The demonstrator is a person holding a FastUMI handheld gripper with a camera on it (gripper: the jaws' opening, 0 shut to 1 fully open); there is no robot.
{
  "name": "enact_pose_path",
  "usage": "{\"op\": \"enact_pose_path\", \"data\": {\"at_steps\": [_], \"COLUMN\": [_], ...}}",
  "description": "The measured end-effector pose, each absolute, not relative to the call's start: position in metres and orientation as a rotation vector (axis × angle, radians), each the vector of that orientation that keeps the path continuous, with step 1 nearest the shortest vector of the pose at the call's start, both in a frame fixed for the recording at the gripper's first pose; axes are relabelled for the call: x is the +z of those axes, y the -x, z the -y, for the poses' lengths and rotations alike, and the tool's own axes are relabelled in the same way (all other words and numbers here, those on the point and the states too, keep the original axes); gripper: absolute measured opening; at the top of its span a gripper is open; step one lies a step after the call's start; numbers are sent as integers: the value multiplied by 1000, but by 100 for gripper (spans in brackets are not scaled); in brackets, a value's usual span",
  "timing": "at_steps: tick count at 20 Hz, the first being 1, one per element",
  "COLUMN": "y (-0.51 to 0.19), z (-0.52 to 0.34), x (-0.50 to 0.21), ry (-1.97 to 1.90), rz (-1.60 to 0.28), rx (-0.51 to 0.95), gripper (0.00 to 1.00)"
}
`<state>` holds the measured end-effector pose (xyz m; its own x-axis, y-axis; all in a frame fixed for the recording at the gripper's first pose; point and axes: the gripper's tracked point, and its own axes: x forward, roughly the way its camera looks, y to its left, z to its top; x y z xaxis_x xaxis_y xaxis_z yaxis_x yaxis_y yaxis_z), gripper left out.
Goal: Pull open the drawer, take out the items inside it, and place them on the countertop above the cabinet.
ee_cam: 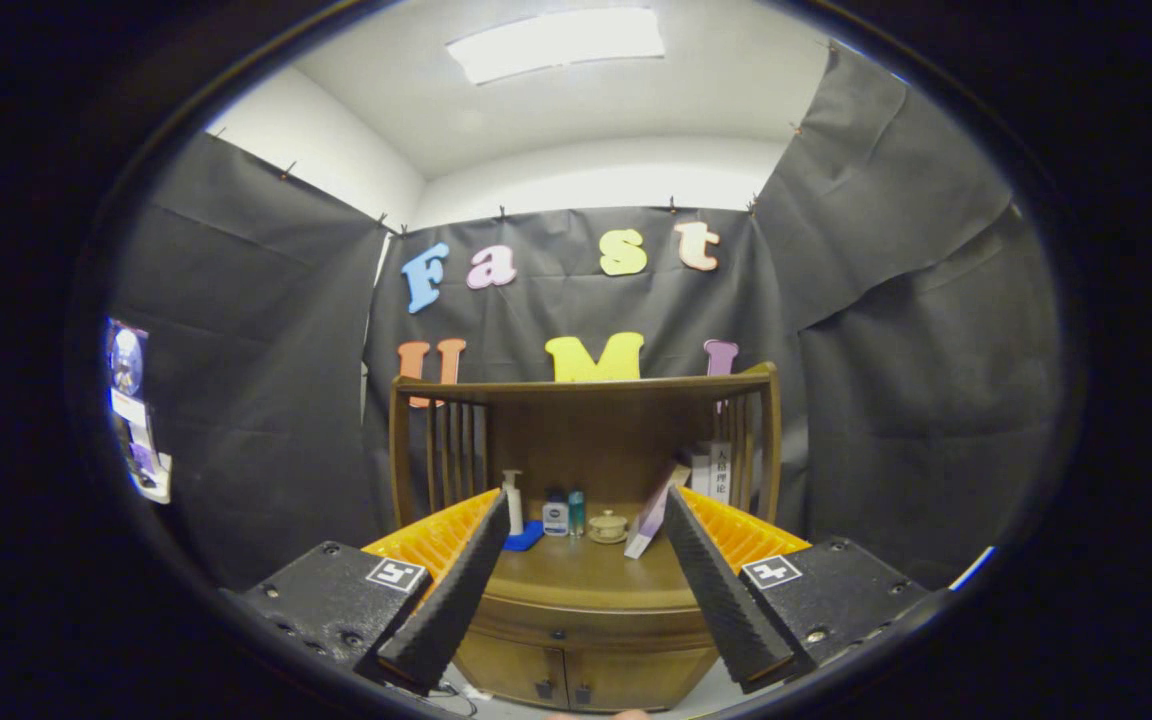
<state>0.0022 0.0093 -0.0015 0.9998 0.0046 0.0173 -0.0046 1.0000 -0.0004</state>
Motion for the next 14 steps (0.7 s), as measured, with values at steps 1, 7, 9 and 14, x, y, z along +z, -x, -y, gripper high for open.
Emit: {"op": "enact_pose_path", "data": {"at_steps": [1,7,9,14], "y": [-2,-11,-16,-37], "z": [-10,-21,-20,-35], "x": [-2,-26,-44,-88], "ry": [-1,-19,-9,-14], "rz": [19,-3,-20,-52], "rx": [8,15,0,10], "gripper": [100,100,100,100]}}
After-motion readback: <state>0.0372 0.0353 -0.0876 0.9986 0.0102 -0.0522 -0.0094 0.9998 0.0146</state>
